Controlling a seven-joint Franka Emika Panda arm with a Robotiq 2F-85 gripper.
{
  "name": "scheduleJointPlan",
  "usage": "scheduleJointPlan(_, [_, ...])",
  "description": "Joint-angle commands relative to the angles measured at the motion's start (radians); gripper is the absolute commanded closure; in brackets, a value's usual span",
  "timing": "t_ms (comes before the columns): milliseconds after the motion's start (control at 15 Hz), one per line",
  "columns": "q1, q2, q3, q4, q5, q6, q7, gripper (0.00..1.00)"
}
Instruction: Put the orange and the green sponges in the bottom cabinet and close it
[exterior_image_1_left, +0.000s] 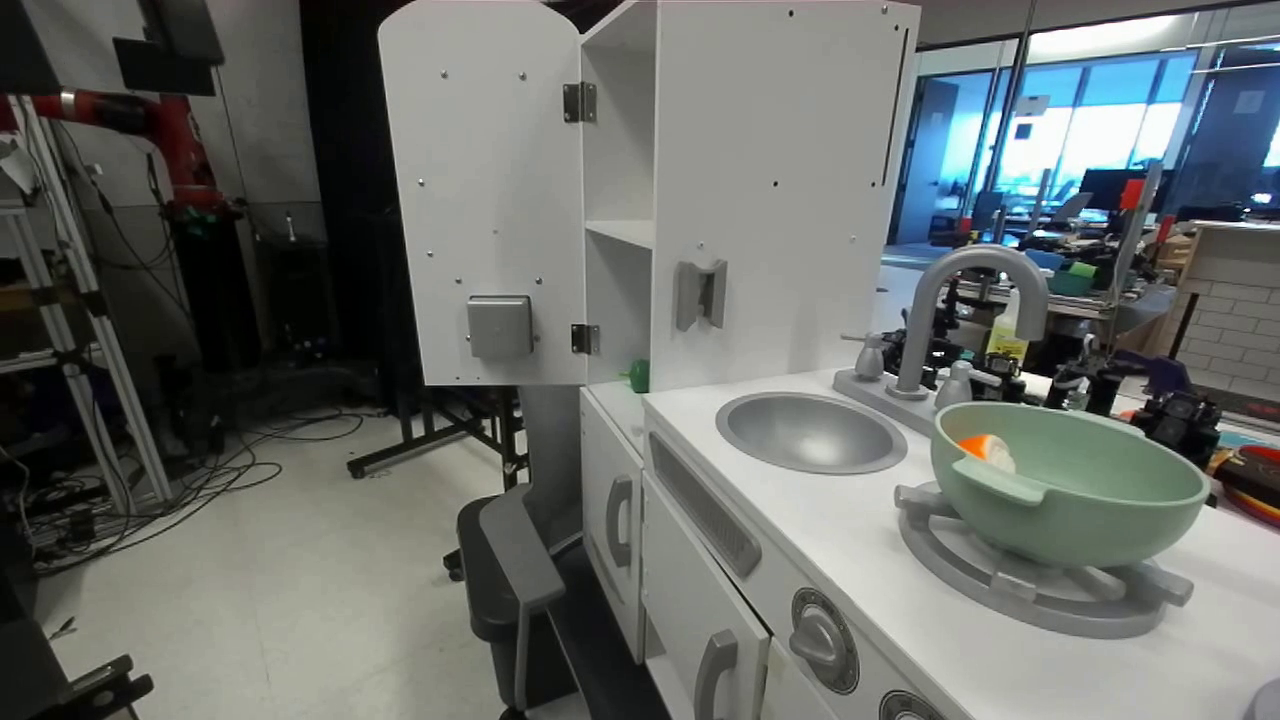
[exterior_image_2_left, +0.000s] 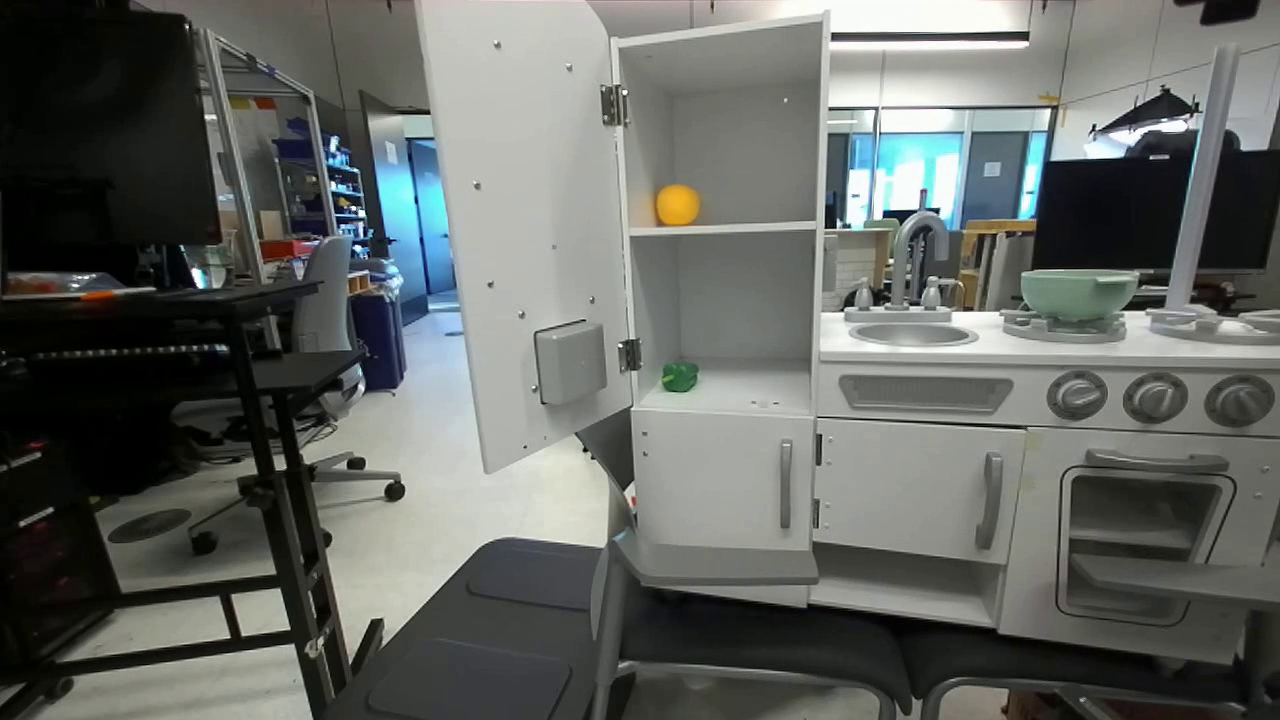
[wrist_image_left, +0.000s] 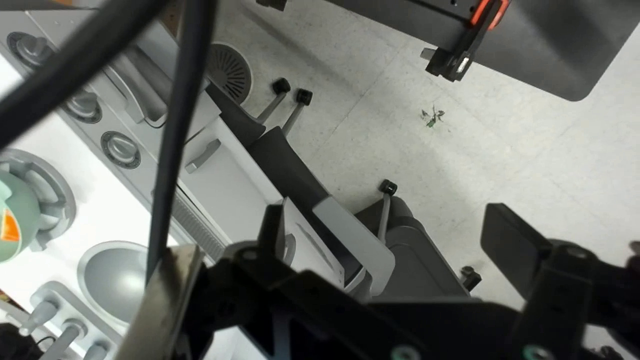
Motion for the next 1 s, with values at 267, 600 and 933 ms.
scheduleJointPlan(267, [-0.071,-0.11,0.001,-0.086,0.073,0.001,0.014,0.0])
scheduleJointPlan(600, [-0.071,-0.07,0.031,-0.062,0.071,0.012,0.043,0.0])
scheduleJointPlan(933, [-0.075,-0.048,0.031,-0.071,0.06,0.028,0.029,0.0])
